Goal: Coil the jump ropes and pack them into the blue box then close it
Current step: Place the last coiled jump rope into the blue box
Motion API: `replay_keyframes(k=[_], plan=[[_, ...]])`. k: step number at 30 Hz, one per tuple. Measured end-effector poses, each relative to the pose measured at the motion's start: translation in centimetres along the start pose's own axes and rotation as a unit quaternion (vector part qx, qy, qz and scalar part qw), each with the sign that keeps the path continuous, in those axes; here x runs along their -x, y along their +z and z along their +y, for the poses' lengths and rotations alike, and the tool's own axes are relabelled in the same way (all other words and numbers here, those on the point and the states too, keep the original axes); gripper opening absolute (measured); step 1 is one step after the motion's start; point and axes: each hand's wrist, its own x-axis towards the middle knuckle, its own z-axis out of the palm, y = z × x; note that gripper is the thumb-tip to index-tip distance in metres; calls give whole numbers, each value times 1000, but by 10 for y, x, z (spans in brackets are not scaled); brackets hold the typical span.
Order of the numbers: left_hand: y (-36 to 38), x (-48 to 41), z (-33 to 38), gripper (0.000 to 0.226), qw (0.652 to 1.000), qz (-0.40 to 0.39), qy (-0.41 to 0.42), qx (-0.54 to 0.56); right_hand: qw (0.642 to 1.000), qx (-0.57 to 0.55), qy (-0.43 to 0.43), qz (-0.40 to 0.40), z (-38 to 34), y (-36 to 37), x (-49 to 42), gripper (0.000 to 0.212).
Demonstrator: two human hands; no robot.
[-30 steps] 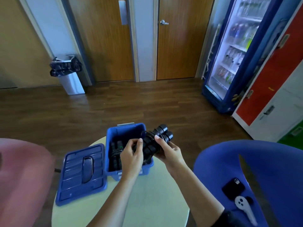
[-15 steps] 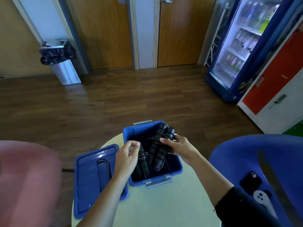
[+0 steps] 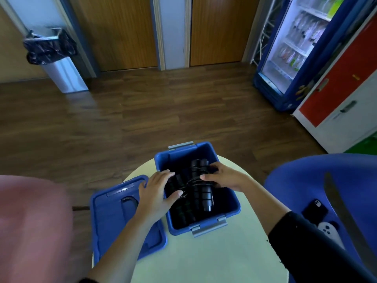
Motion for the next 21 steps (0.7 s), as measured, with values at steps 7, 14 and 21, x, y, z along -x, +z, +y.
replay_keyframes(k=[7,14,21], plan=[[13,-2,-6,86,997,-41,28,-51,999,35,21,-23,1,3,-6,58],[17,-2,-6,92,994,-49,39,-95,995,89,14,42,8,16,-9,66],[11,-2,3,80,979,-76,31,-186,969,162,-169,83,19,22,7,60]])
